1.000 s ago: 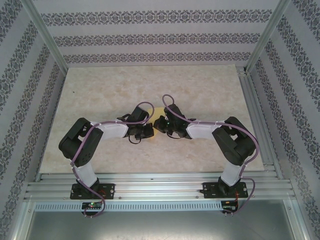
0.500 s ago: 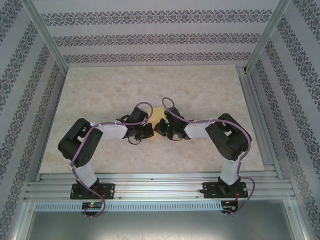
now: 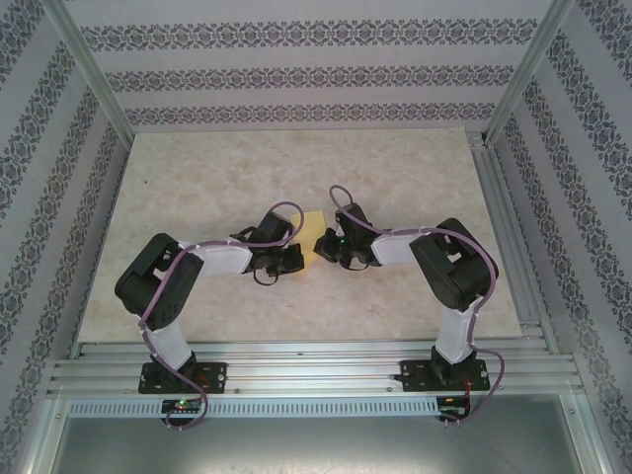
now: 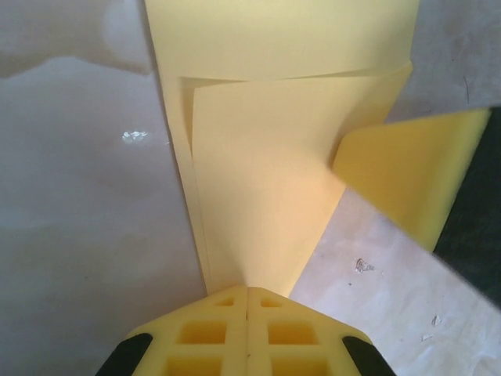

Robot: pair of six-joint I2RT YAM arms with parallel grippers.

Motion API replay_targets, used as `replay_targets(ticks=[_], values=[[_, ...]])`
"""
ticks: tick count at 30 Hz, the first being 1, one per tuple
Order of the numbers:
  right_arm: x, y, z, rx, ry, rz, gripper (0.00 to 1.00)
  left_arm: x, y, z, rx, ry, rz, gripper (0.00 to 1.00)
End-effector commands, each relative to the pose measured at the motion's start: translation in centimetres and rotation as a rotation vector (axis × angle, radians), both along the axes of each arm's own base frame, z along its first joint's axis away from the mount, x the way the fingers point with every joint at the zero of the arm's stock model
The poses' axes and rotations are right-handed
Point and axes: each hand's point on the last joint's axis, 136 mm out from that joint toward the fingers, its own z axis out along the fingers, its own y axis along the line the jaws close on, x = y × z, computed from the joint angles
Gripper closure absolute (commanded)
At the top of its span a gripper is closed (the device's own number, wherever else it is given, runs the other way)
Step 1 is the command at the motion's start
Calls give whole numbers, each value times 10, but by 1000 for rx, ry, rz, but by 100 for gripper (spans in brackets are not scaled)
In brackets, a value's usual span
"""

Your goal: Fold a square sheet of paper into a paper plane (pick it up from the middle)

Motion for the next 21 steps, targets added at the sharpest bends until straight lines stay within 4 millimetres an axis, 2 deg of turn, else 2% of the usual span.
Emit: replay_targets(ticks=[1, 8, 11, 13, 15, 17, 21], values=[[20, -33, -20, -126, -4, -51, 98, -46, 30, -46, 161, 193, -34, 100], [49, -62, -18, -181, -19, -100, 98, -45, 29, -43, 155, 187, -40, 100], [61, -69, -1, -195, -61, -114, 97, -44, 28, -40, 149, 176, -44, 100], [64, -71, 18, -203, -101, -113, 96, -43, 26, -36, 145, 167, -49, 100], [63, -70, 34, -190, -137, -106, 94, -40, 24, -28, 132, 149, -53, 100], [56, -66, 49, -166, -172, -85, 87, -35, 20, -15, 107, 120, -56, 99], [35, -54, 59, -98, -194, -29, 70, -24, 12, 16, 53, 40, -56, 87]])
